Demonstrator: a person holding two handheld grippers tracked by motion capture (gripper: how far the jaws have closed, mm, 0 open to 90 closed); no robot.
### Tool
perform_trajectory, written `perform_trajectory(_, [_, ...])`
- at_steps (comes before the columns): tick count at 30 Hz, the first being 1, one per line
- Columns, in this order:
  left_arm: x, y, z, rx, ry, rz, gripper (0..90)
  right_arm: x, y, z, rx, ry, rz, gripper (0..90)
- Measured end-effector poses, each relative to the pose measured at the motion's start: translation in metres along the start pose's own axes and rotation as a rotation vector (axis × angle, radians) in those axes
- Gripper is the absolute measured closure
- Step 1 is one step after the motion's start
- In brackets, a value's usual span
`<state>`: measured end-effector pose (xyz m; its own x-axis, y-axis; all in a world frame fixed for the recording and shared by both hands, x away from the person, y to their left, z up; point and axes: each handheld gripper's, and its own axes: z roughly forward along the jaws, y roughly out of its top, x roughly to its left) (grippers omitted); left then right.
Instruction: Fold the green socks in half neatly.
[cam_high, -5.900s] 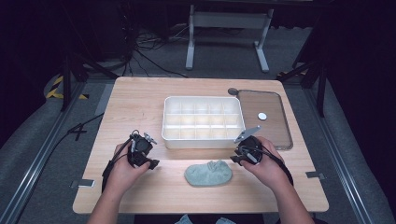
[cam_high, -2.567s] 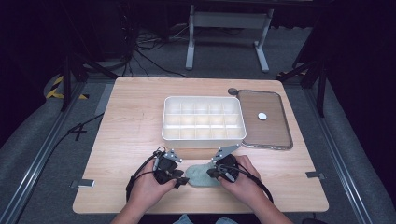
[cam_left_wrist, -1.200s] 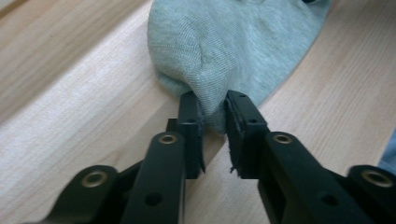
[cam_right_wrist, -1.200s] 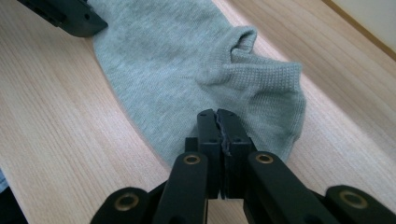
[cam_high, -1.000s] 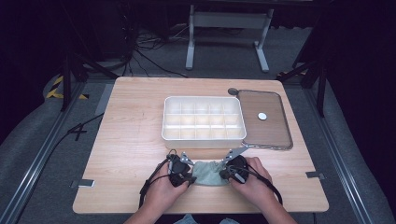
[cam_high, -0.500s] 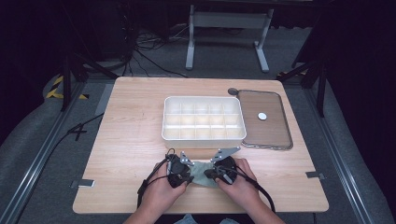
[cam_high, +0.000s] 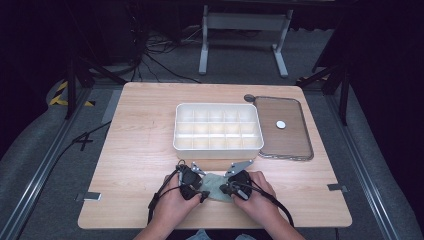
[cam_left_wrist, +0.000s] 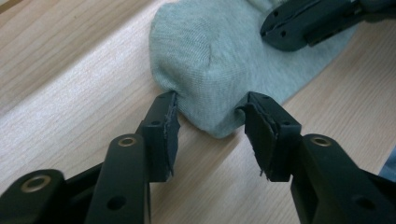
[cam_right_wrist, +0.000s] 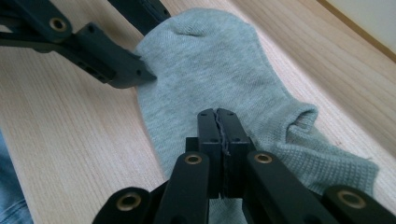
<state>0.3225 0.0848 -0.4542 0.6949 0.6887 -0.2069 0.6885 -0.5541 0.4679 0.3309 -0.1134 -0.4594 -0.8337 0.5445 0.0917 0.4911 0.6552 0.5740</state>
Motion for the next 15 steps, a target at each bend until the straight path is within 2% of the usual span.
perform_trajectory(1, [0.000, 0.000, 0.000, 0.001, -0.001, 0.004, 59.9, 0.000, 0.000, 0.000, 0.000, 0.000, 0.000, 90.0])
perform_trajectory(4, [-0.002, 0.000, 0.003, -0.002, -0.028, 0.008, 76.6, -0.001, 0.000, 0.000, -0.002, 0.005, 0.002, 90.0])
perform_trajectory(5, [-0.003, 0.000, 0.003, -0.004, -0.029, 0.005, 78.4, 0.000, 0.000, 0.000, -0.003, 0.003, 0.001, 90.0])
perform_trajectory(8, [-0.004, 0.000, 0.003, -0.013, -0.024, 0.013, 81.2, 0.001, 0.000, 0.000, -0.003, -0.007, -0.013, 90.0])
perform_trajectory(10, [-0.005, 0.000, 0.000, -0.035, -0.033, 0.012, 81.5, 0.002, 0.000, 0.001, -0.005, -0.011, -0.022, 90.0])
perform_trajectory(12, [-0.007, 0.001, -0.003, -0.057, -0.039, 0.036, 81.7, 0.002, 0.000, 0.001, -0.003, -0.007, -0.034, 90.0])
perform_trajectory(14, [-0.014, 0.003, -0.010, -0.085, -0.019, 0.083, 81.8, 0.003, 0.001, 0.002, -0.007, -0.007, -0.049, 90.0])
perform_trajectory(15, [-0.014, 0.003, -0.010, -0.085, -0.019, 0.083, 81.7, 0.003, 0.001, 0.002, -0.007, -0.007, -0.049, 90.0])
